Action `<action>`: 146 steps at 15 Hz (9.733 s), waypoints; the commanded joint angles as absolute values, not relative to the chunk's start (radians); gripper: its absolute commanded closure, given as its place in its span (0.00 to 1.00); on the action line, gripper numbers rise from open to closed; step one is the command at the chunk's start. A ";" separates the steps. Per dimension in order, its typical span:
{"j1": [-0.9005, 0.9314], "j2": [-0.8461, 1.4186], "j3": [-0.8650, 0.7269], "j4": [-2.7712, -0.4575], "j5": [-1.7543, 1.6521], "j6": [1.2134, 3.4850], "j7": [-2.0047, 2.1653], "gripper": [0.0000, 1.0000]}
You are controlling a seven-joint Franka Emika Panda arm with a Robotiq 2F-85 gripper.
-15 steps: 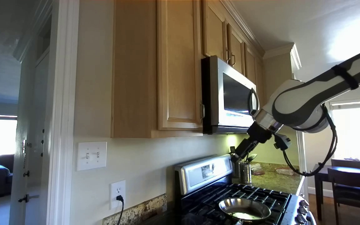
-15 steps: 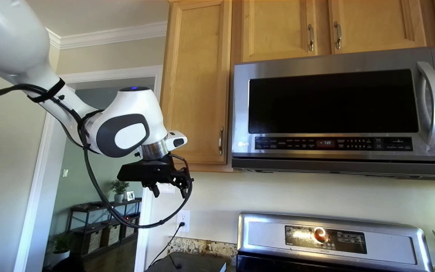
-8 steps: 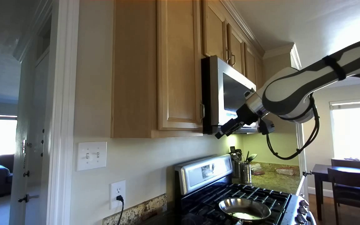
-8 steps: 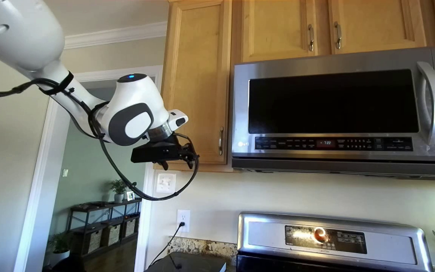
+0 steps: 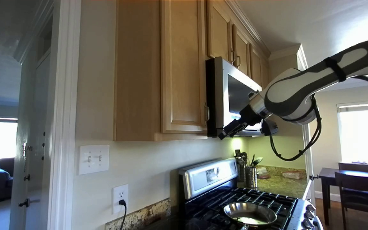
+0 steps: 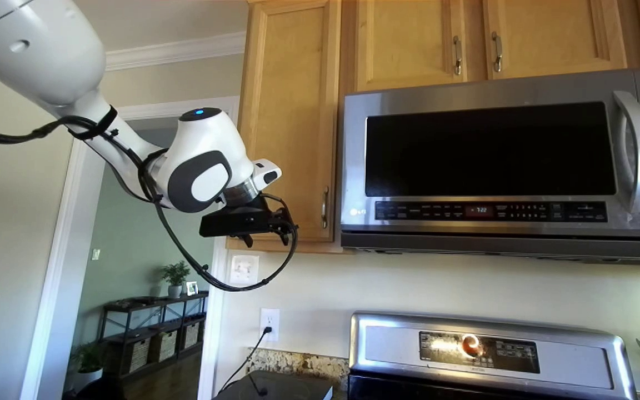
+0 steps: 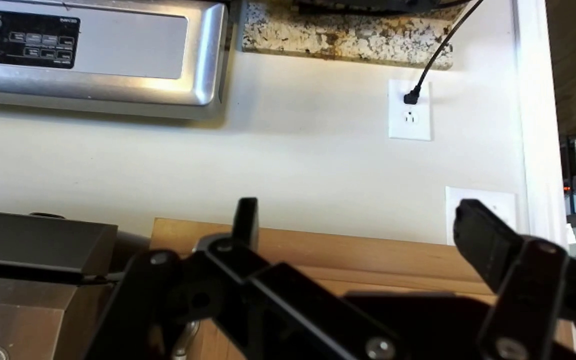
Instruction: Open the cabinet door on the left side of the microwave
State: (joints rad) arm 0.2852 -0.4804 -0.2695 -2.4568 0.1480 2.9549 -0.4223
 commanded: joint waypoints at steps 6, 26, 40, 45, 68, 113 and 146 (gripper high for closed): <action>0.309 -0.443 -0.318 -2.311 0.158 2.999 -0.449 0.00; 0.520 -0.105 -0.550 -1.892 0.344 3.056 -0.648 0.00; 0.508 -0.111 -0.568 -1.903 0.390 2.949 -0.698 0.94; 0.516 -0.138 -0.562 -1.925 0.386 2.926 -0.731 0.95; 0.462 -0.435 -0.415 -2.229 0.365 2.978 -0.885 0.32; 0.537 -0.031 -0.593 -1.836 0.674 2.901 -0.960 0.90; 0.186 -0.940 -0.102 -2.658 0.179 2.758 -0.602 0.16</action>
